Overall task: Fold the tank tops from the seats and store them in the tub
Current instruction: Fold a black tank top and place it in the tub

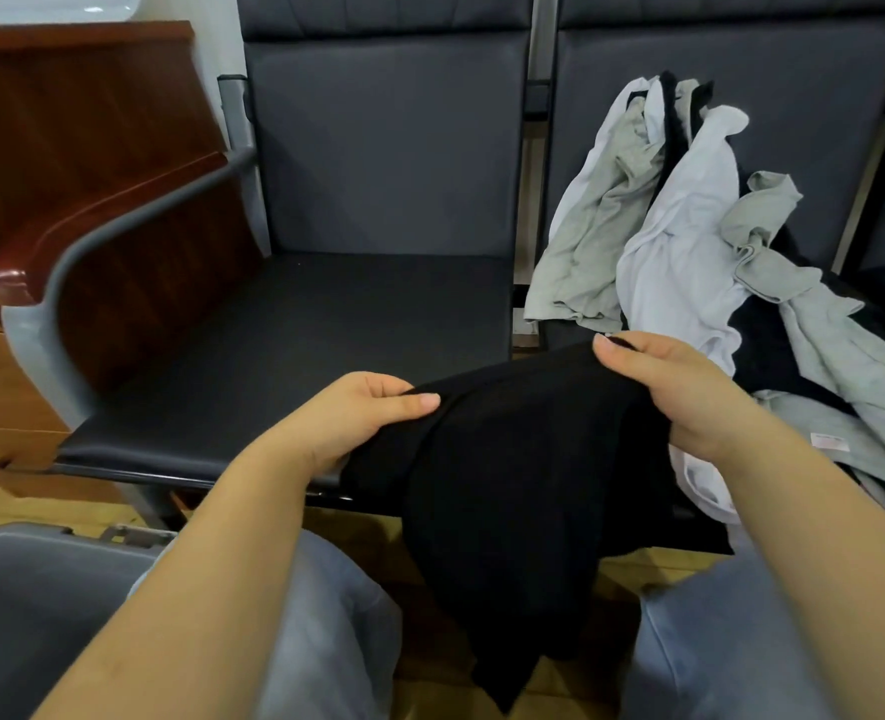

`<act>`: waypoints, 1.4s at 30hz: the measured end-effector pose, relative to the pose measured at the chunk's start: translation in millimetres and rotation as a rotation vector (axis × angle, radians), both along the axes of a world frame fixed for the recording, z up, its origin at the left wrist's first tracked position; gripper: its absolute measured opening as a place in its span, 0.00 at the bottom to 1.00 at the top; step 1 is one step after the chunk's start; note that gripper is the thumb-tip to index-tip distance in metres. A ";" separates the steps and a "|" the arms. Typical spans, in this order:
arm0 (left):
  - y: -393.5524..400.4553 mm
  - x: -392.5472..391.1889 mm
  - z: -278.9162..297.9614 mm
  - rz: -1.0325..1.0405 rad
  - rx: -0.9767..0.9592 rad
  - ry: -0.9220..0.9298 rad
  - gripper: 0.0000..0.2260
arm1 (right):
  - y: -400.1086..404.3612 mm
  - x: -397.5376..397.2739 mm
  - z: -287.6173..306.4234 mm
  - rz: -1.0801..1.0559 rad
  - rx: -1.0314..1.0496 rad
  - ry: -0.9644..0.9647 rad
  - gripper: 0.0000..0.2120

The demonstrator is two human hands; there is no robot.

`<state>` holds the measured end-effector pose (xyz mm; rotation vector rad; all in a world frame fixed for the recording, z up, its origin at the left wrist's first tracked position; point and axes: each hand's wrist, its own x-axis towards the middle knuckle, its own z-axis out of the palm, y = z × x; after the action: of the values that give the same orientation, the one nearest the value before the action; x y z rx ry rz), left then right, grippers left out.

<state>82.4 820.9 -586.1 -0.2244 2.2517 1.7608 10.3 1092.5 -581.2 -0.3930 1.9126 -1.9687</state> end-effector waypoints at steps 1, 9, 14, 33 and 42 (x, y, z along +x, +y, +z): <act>-3.0 0.9 0.4 0.024 0.032 0.005 0.13 | 2.3 -0.9 0.2 0.014 0.007 -0.009 0.28; 16.1 4.0 -0.8 -0.048 0.341 0.078 0.15 | -17.7 14.1 -17.3 0.280 0.302 0.108 0.03; 25.8 0.6 -1.0 -0.017 0.604 0.178 0.18 | -37.6 13.9 -33.9 0.064 0.249 0.108 0.02; 56.4 7.9 7.7 -0.124 0.683 0.227 0.27 | -63.7 45.9 -43.6 0.008 0.598 0.335 0.03; 58.4 23.5 51.9 0.110 0.565 0.440 0.19 | -37.4 69.9 -37.6 0.021 0.562 0.194 0.07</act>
<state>105.9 879.4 -534.2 0.1767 1.8984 2.6240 80.2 1055.1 -618.8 -0.4477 2.4549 -1.3298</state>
